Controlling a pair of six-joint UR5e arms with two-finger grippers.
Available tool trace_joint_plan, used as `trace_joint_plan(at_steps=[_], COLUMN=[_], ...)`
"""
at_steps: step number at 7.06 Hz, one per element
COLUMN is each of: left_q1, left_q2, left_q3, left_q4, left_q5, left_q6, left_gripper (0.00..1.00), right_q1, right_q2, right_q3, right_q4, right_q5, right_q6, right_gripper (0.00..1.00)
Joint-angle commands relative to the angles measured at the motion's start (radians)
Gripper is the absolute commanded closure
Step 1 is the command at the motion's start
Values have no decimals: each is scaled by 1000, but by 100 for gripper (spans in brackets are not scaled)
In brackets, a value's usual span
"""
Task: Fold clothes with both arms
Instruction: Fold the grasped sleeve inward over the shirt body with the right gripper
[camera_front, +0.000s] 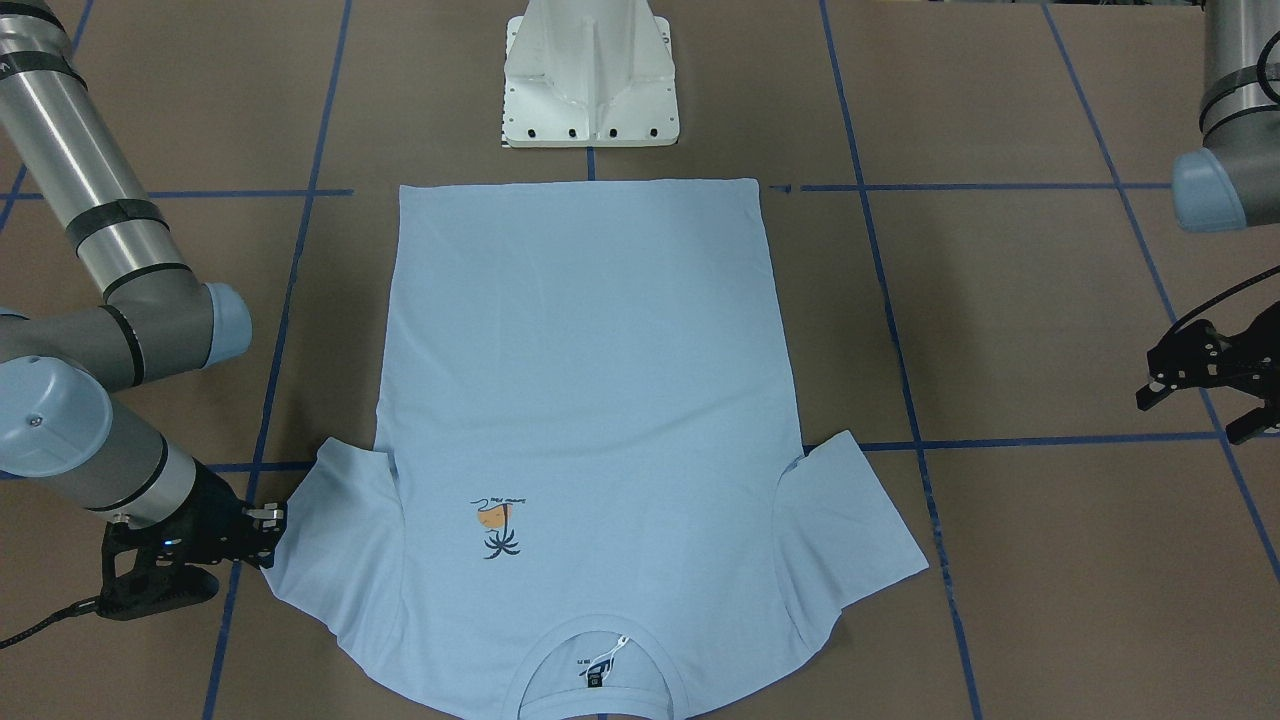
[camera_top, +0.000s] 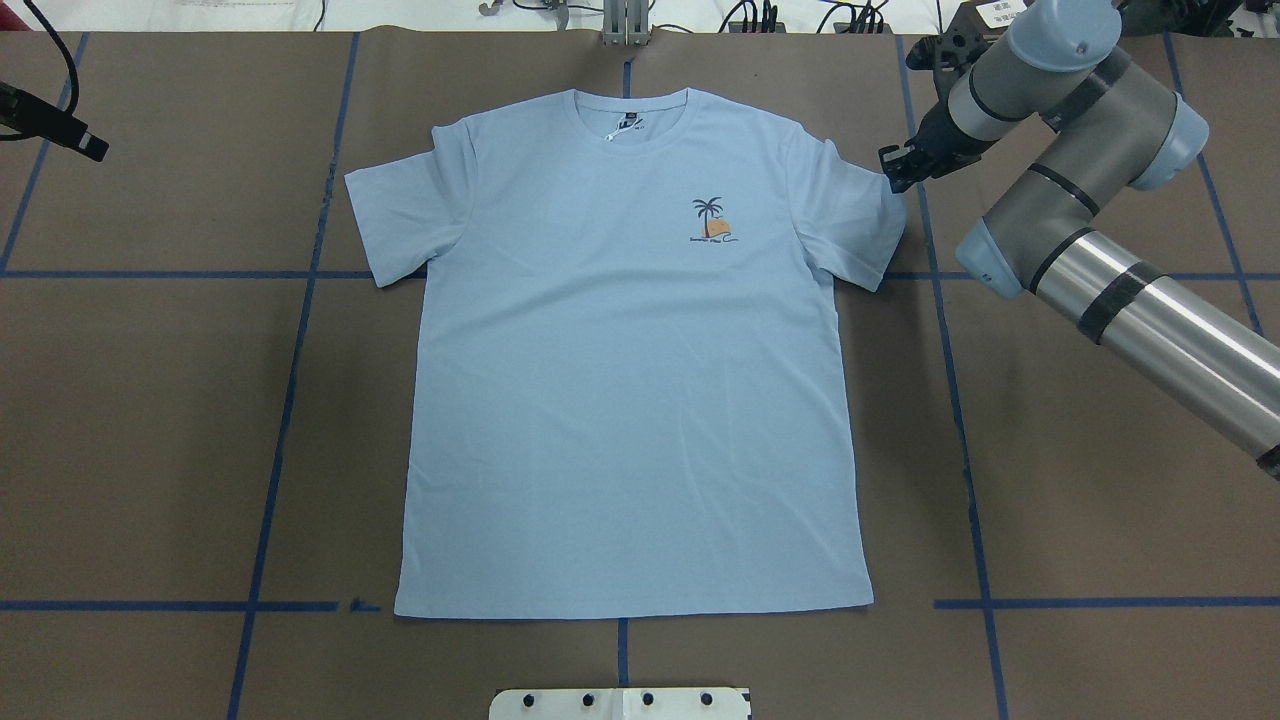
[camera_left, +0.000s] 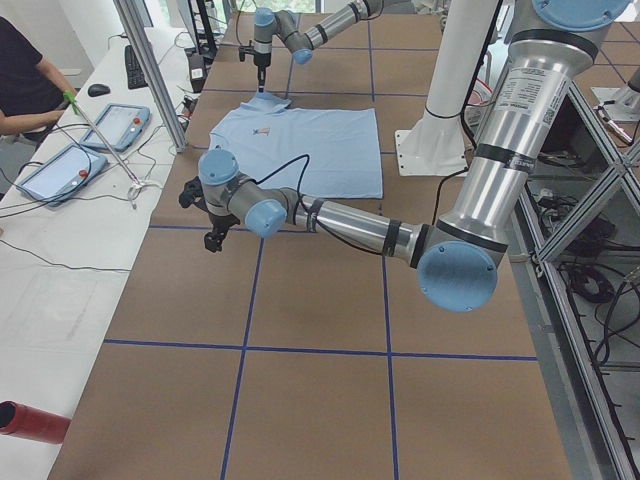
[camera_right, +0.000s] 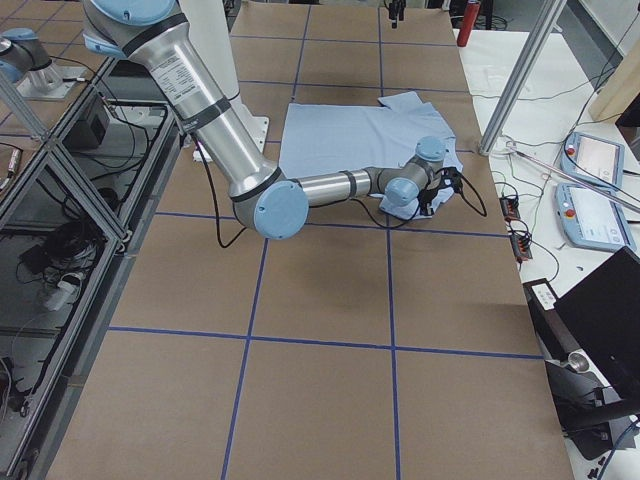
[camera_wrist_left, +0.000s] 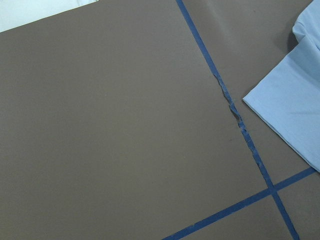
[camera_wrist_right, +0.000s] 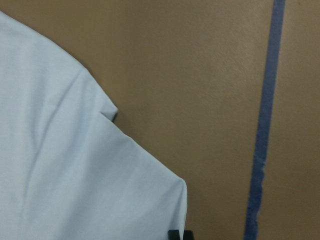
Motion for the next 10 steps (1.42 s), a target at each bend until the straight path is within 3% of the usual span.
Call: trace_joint_plan(at_steps=[1, 2, 3, 4, 5, 6, 7, 10], left_q1=[-1, -1, -2, -4, -6, -6, -6, -2], left_q2=[-1, 0, 0, -3, -7, -12, -15, -21], left_q3=[0, 0, 0, 0, -2, -2, -2, 0], left_q4=[-1, -1, -1, -1, -1, -1, -1, -2], left_q5=[-5, -14, -14, -14, -14, -14, -14, -14], left_q6=[0, 0, 0, -2, -3, -3, -17, -40], left_gripper=[0, 0, 0, 0, 0, 0, 0, 0], right_q1=[-47, -79, -146, -199, -248, -267, -267, -229], right_q2=[76, 122, 176, 263, 396, 402, 377, 353], right_q3=[36, 31, 15, -61, -241, -267, -265, -259], right_q4=[-5, -6, -6, -6, -6, 0, 12, 50], right_q5=[-10, -51, -176, -272, -396, -430, -436, -418], right_q6=[148, 206, 273, 317, 320, 320, 317, 337], right_gripper=[100, 100, 100, 100, 100, 100, 1, 0])
